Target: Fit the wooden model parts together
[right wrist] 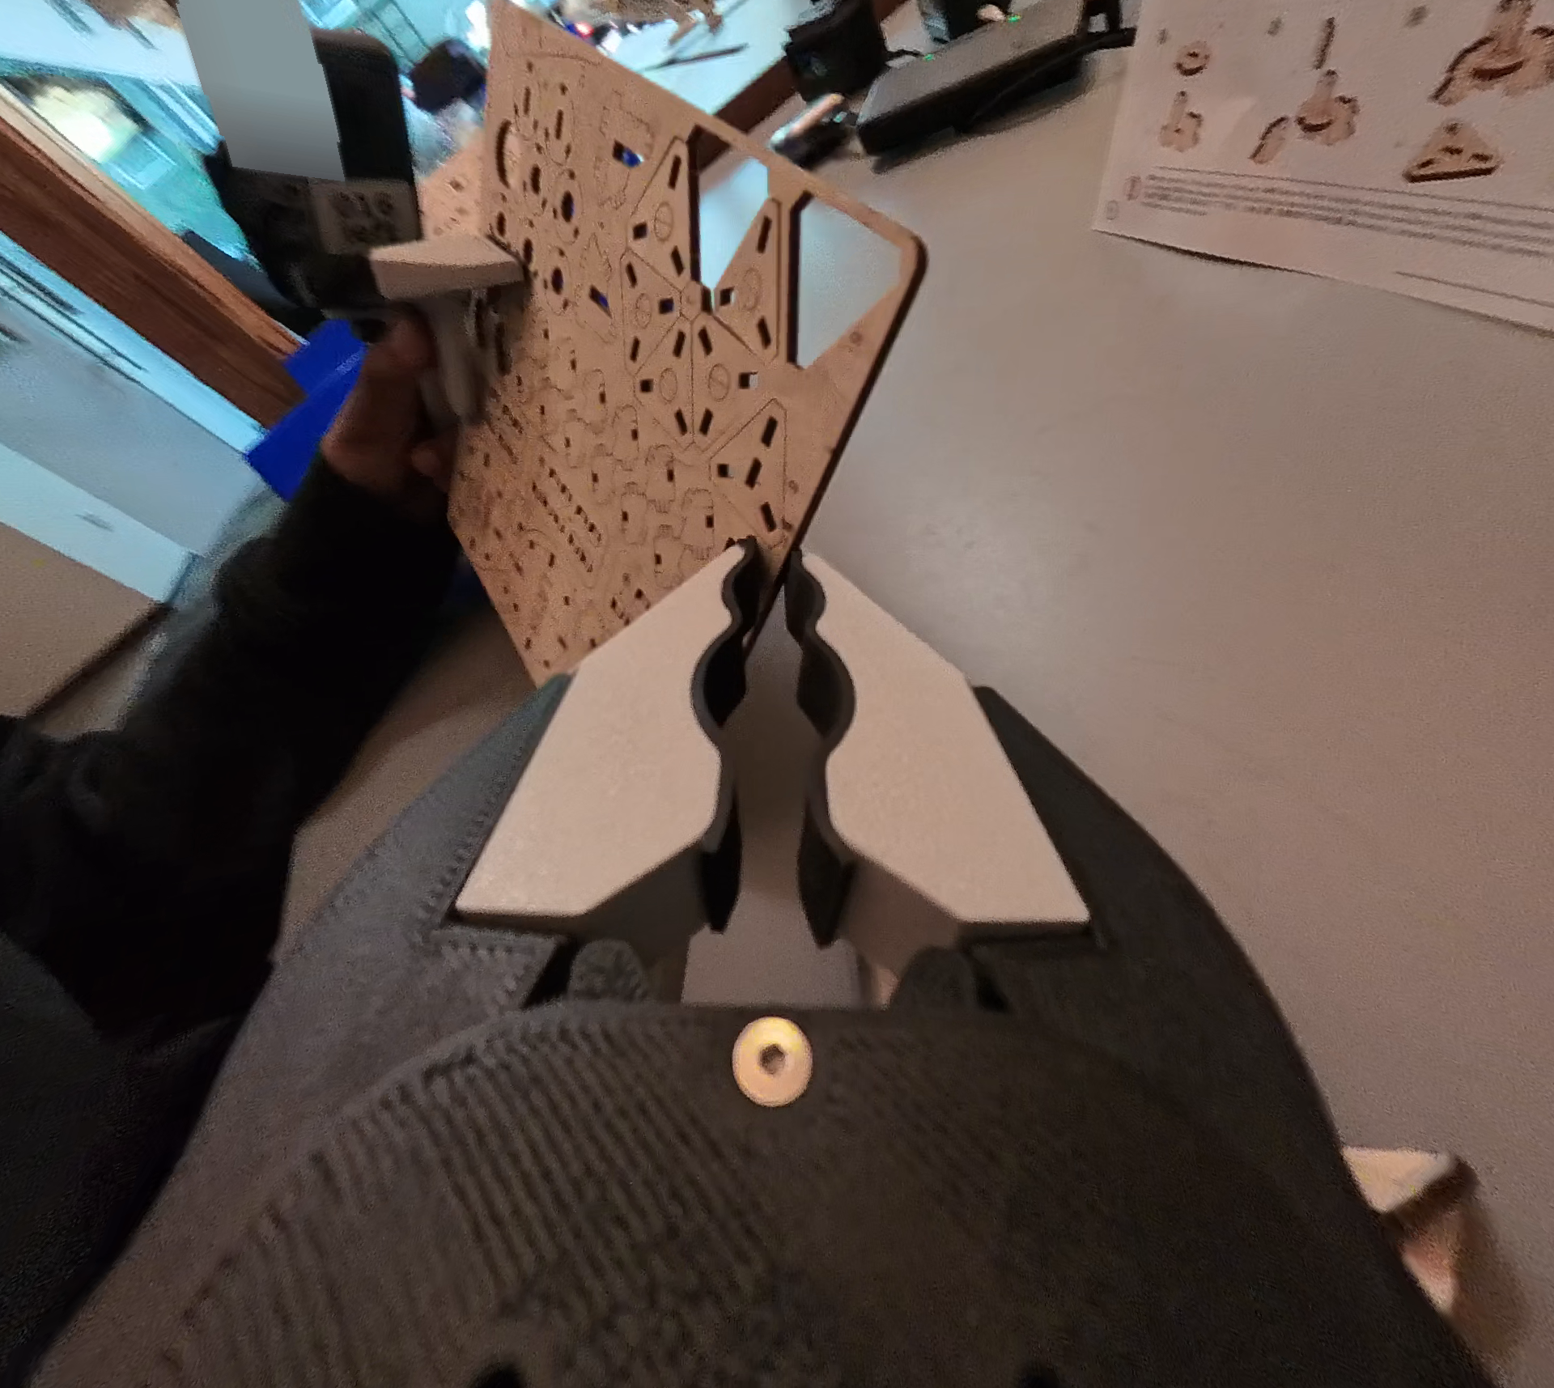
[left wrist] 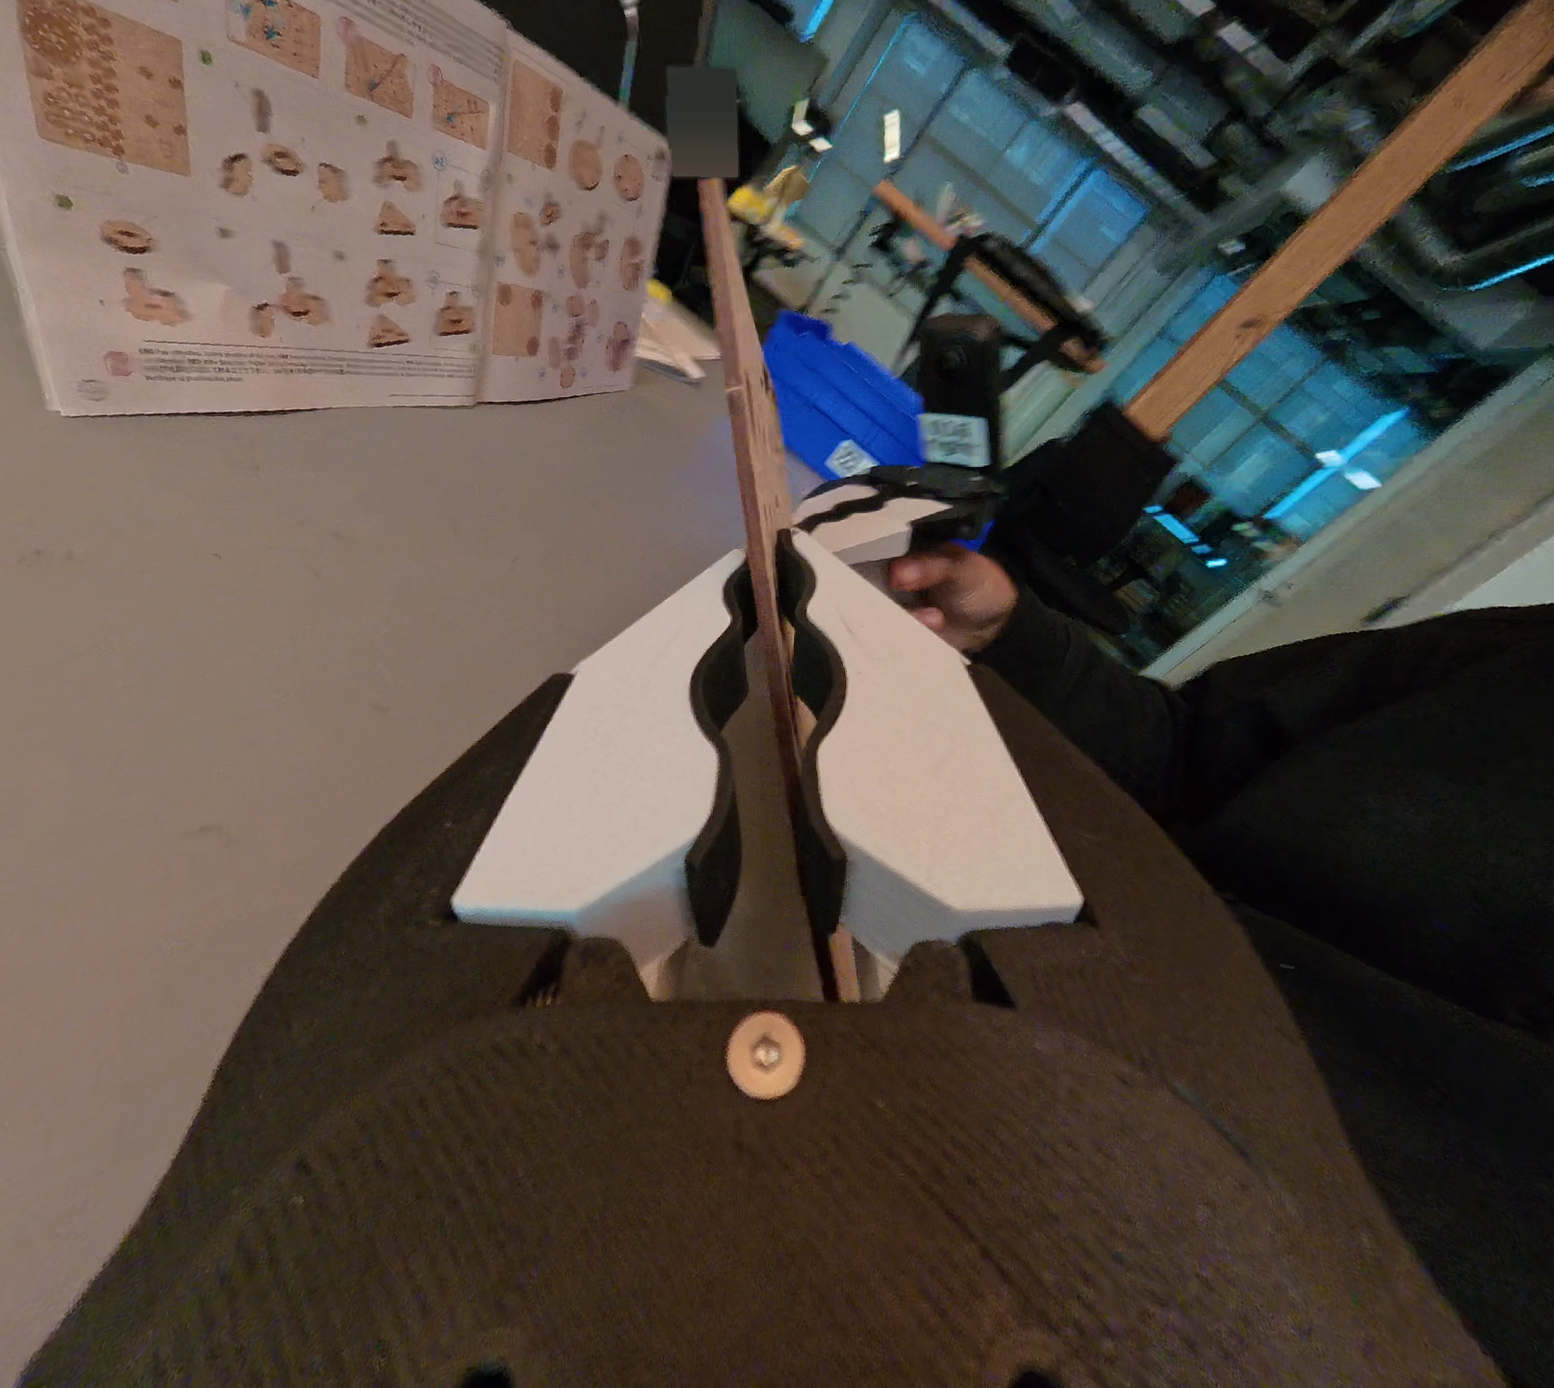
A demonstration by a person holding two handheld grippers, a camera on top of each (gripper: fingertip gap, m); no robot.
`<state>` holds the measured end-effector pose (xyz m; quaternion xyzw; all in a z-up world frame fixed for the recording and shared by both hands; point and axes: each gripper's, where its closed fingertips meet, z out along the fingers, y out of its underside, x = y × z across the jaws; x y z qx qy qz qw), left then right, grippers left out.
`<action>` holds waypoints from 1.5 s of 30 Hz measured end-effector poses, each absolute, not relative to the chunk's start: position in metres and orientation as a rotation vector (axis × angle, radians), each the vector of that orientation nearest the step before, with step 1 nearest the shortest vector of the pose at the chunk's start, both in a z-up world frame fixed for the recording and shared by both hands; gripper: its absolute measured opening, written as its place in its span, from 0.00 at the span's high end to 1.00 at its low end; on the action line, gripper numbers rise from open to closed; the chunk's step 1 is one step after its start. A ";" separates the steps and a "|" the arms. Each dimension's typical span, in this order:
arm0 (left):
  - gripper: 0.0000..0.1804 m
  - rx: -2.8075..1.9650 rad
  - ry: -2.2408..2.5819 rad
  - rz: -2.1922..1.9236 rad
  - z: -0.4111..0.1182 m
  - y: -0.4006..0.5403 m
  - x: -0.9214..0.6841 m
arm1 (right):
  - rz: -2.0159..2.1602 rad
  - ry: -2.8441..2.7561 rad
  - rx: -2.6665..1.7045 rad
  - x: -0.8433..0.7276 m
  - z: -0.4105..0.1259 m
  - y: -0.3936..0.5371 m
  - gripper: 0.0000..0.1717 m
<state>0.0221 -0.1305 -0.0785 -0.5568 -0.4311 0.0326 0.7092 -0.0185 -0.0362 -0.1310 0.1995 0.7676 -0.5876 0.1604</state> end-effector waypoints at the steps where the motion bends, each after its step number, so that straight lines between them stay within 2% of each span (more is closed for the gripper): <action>1: 0.99 -1.247 -0.970 0.094 -0.081 -0.131 0.021 | -1.689 2.205 0.569 -0.019 -0.131 -0.037 0.97; 7: 1.00 -1.203 -0.957 0.064 -0.076 -0.135 0.021 | -1.717 2.160 0.567 -0.018 -0.126 -0.039 0.96; 11: 1.00 -1.187 -0.977 0.095 -0.076 -0.142 0.020 | -1.718 2.173 0.594 -0.025 -0.126 -0.032 0.85; 20: 1.00 -1.182 -0.962 0.084 -0.074 -0.141 0.021 | -1.665 2.127 0.636 -0.023 -0.132 -0.035 0.87; 25: 0.99 -1.207 -0.969 0.091 -0.077 -0.139 0.020 | -1.680 2.102 0.655 -0.022 -0.131 -0.038 0.97; 39: 0.99 -1.227 -1.026 0.121 -0.084 -0.139 0.015 | -1.780 2.527 0.634 -0.033 -0.137 -0.038 0.96; 45: 0.99 -1.217 -1.012 0.126 -0.081 -0.140 0.016 | -1.801 2.441 0.710 -0.037 -0.134 -0.037 0.91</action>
